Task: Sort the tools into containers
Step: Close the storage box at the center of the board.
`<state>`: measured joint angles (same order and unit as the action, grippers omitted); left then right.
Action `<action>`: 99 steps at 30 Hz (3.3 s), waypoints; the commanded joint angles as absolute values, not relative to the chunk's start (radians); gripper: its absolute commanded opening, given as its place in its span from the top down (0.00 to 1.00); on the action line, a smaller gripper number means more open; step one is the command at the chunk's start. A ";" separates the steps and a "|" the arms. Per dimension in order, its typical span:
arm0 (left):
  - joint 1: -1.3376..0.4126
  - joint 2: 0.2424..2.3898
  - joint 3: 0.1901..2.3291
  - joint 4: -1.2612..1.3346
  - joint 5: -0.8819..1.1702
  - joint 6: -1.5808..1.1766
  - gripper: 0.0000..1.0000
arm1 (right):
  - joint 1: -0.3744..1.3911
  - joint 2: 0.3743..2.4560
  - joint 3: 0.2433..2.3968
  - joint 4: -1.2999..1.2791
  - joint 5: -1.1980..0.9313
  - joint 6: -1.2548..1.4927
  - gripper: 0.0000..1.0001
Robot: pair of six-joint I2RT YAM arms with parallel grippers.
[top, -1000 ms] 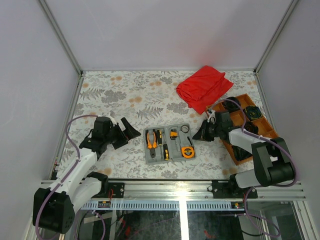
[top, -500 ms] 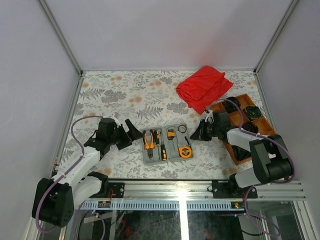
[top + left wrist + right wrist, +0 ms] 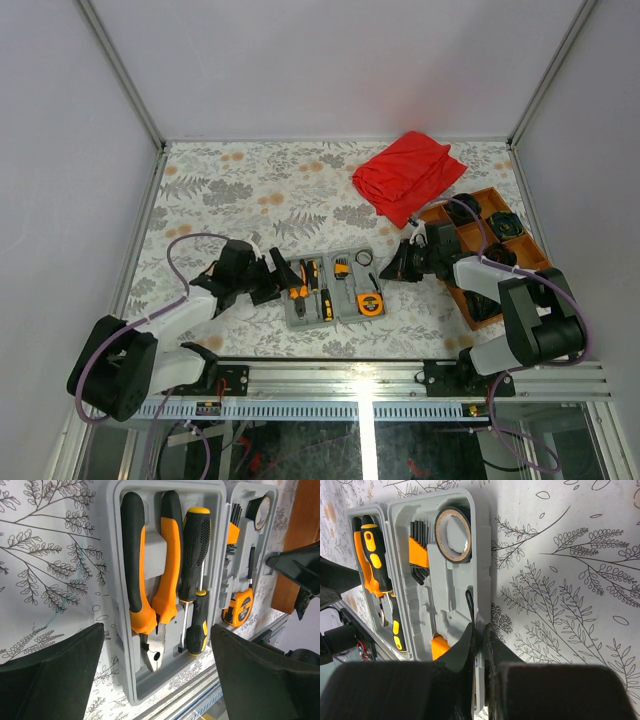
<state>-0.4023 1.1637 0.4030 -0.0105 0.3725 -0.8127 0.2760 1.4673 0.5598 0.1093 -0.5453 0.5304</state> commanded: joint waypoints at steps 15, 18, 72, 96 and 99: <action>-0.496 1.247 0.414 0.062 0.237 -0.826 0.18 | 0.295 1.493 0.571 0.073 -0.595 0.488 1.00; -0.516 1.252 0.430 0.077 0.254 -0.822 0.19 | 0.295 1.491 0.571 0.071 -0.598 0.486 1.00; -0.629 0.952 0.503 -0.088 0.172 -0.882 0.25 | 0.426 1.489 0.577 0.064 -0.597 0.511 1.00; -0.634 0.932 0.587 -0.128 0.174 -0.883 0.25 | 0.506 1.533 0.564 0.171 -0.596 0.595 1.00; -0.636 0.942 0.601 -0.128 0.177 -0.882 0.25 | 0.508 1.535 0.555 0.188 -0.594 0.605 1.00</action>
<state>-0.6086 0.9451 0.5255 -0.3393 0.0700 -0.8406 0.4297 1.4944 0.5838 0.1711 -0.5056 0.5613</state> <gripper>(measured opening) 0.753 0.053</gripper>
